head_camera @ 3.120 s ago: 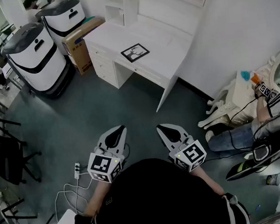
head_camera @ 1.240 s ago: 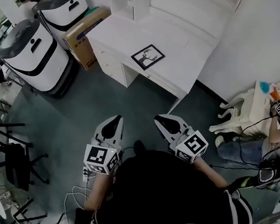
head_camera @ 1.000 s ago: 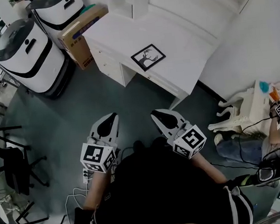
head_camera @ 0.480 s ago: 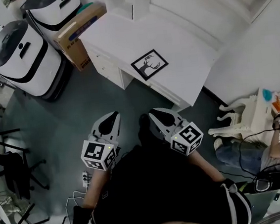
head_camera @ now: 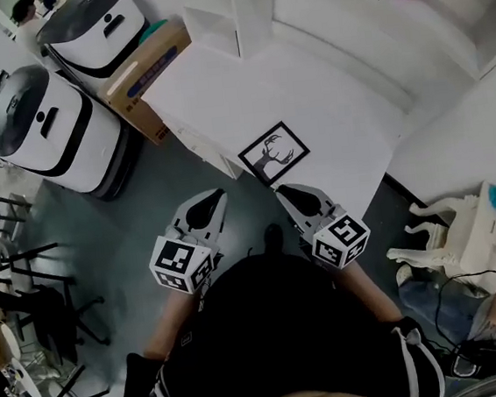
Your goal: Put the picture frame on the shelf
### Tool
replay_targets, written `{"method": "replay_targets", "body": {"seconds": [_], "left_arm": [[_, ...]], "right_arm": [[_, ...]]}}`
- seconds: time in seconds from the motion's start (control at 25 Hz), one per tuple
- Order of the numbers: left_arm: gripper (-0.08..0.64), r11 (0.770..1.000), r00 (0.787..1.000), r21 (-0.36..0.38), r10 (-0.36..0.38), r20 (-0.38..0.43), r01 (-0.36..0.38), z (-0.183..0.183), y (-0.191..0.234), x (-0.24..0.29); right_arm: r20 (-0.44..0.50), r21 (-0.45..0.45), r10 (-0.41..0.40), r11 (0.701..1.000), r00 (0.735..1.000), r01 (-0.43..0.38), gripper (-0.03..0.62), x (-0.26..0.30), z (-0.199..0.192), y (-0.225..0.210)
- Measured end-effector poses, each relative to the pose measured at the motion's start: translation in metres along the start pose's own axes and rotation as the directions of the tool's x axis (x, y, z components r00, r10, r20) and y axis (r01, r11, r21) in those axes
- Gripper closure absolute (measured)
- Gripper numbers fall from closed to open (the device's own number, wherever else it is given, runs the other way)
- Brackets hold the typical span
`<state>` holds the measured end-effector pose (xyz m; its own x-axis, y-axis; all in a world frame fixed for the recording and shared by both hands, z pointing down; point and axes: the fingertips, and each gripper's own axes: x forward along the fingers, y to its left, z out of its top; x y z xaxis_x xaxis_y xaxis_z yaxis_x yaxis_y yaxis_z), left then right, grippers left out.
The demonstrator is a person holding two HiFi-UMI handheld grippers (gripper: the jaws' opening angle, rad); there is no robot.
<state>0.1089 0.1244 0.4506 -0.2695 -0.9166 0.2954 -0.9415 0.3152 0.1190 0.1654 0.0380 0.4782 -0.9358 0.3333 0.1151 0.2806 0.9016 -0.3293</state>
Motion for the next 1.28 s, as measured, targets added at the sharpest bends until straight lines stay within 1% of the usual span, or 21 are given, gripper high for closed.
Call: {"method": "replay_targets", "body": {"seconds": [0.08,0.2,0.4,0.48,0.56,0.68,0.8,0.92,1.04,1.16,1.28], "left_arm": [[0.546,1.0,1.0,-0.006,-0.009,-0.006,0.009,0.008,0.007,0.02],[0.546,0.999,0.999,-0.009,-0.037,-0.026,0.037,0.012,0.013,0.048],[0.546,0.995,0.994,0.0,-0.102,-0.036,0.102,0.021,0.025,0.086],[0.546,0.99,0.989,0.005,-0.141,-0.035,0.141,0.025,0.032,0.101],[0.546,0.982,0.982,0.013,-0.185,-0.036,0.186,0.028,0.041,0.115],[0.546,0.965,0.965,0.031,-0.257,-0.044,0.259,0.034,0.061,0.137],[0.546,0.94,0.94,0.049,-0.335,-0.07,0.338,0.039,0.084,0.161],[0.546,0.905,0.906,0.076,-0.411,-0.105,0.419,0.047,0.108,0.183],[0.546,0.86,0.861,0.089,-0.489,-0.138,0.503,0.051,0.132,0.203],[0.546,0.816,0.815,0.083,-0.556,-0.163,0.572,0.051,0.156,0.217],[0.546,0.767,0.762,0.077,-0.613,-0.211,0.638,0.046,0.174,0.227]], "right_arm": [[0.001,-0.011,0.005,1.0,1.0,-0.005,0.564,0.009,0.01,-0.017],[0.003,-0.005,-0.012,1.0,1.0,0.012,0.554,0.018,0.018,-0.037],[-0.02,0.019,-0.062,0.998,0.998,0.062,0.551,0.023,0.011,-0.052],[-0.036,0.033,-0.102,0.994,0.994,0.103,0.551,0.026,0.006,-0.061],[-0.037,0.033,-0.161,0.986,0.986,0.162,0.551,0.029,0.008,-0.071],[-0.018,0.04,-0.266,0.963,0.964,0.267,0.551,0.039,0.015,-0.091],[0.002,0.081,-0.36,0.93,0.933,0.359,0.551,0.059,0.021,-0.11],[0.017,0.124,-0.435,0.894,0.9,0.43,0.551,0.085,0.03,-0.123],[0.02,0.155,-0.505,0.854,0.863,0.497,0.551,0.113,0.037,-0.138],[0.024,0.183,-0.561,0.816,0.827,0.549,0.551,0.143,0.044,-0.148],[0.032,0.188,-0.625,0.771,0.78,0.609,0.551,0.163,0.052,-0.15]]}}
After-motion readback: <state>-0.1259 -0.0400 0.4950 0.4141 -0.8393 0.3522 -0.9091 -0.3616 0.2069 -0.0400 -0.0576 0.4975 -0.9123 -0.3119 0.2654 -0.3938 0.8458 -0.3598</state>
